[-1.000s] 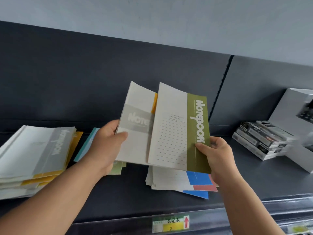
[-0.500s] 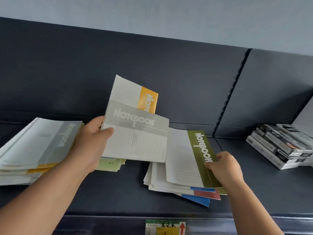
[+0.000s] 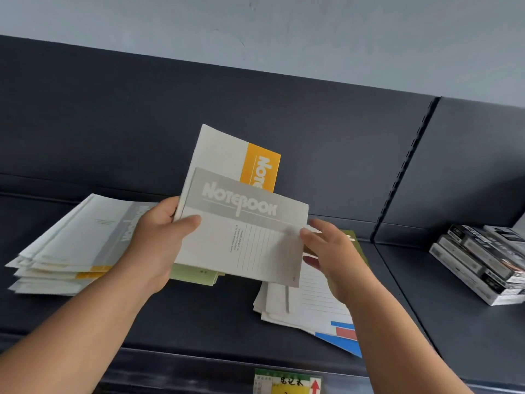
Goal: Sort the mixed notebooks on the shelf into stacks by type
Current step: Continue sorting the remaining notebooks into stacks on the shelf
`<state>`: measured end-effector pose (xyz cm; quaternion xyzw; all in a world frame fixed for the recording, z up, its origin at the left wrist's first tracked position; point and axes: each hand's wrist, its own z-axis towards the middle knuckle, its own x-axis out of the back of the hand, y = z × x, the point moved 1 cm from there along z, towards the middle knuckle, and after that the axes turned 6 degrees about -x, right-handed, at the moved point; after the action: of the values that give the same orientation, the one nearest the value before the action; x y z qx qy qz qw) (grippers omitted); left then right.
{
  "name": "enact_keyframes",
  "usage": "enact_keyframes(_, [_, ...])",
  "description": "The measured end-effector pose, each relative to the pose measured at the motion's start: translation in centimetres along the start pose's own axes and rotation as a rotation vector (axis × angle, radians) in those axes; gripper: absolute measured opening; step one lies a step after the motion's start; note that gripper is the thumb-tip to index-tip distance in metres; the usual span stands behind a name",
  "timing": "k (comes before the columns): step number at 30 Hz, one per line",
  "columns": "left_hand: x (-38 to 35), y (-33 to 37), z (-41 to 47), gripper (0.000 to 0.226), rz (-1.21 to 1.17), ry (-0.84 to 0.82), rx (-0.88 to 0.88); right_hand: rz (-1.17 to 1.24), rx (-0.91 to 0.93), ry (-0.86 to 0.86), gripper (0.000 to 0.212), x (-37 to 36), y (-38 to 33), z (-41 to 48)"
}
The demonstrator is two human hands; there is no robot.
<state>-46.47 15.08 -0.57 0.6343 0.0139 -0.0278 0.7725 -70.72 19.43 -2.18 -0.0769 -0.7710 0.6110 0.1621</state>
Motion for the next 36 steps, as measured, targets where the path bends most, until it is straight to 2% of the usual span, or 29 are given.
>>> enact_keyframes(2, [0.8,0.0,-0.3,0.026,-0.011,0.015,0.027,0.114,-0.021,-0.080,0.013,-1.4,-0.6,0.0])
enact_keyframes(6, [2.6,-0.1,-0.6,0.020,-0.017,0.056,0.071,0.109,-0.011,-0.073,0.013,-3.1,-0.4,0.6])
enact_keyframes(9, [4.0,-0.2,-0.8,0.021,-0.079,0.163,0.121,0.142,-0.021,-0.069,0.016,-4.1,-0.1,0.9])
enact_keyframes(13, [6.3,0.0,-0.9,0.021,-0.133,0.277,0.131,0.326,-0.050,-0.071,0.014,-5.3,0.1,1.0])
enact_keyframes(18, [9.3,0.1,-0.6,0.020,-0.123,0.311,0.124,0.616,-0.037,-0.132,0.026,-8.7,-0.8,-0.2])
enact_keyframes(24, [13.4,0.7,0.3,0.022,-0.121,0.267,0.105,0.783,-0.046,-0.242,0.038,-17.7,-2.0,-2.5])
enact_keyframes(28, [17.1,0.7,1.1,0.011,-0.100,0.161,0.058,0.763,-0.089,-0.238,0.037,-24.7,-2.2,-4.7])
enact_keyframes(31, [20.2,0.6,1.8,0.024,-0.047,0.119,0.032,0.677,-0.069,-0.193,0.034,-28.1,-2.5,-6.0])
enact_keyframes(36, [25.0,0.6,3.0,0.028,-0.047,0.060,0.022,0.296,0.017,0.020,0.020,-30.9,-2.2,-6.3])
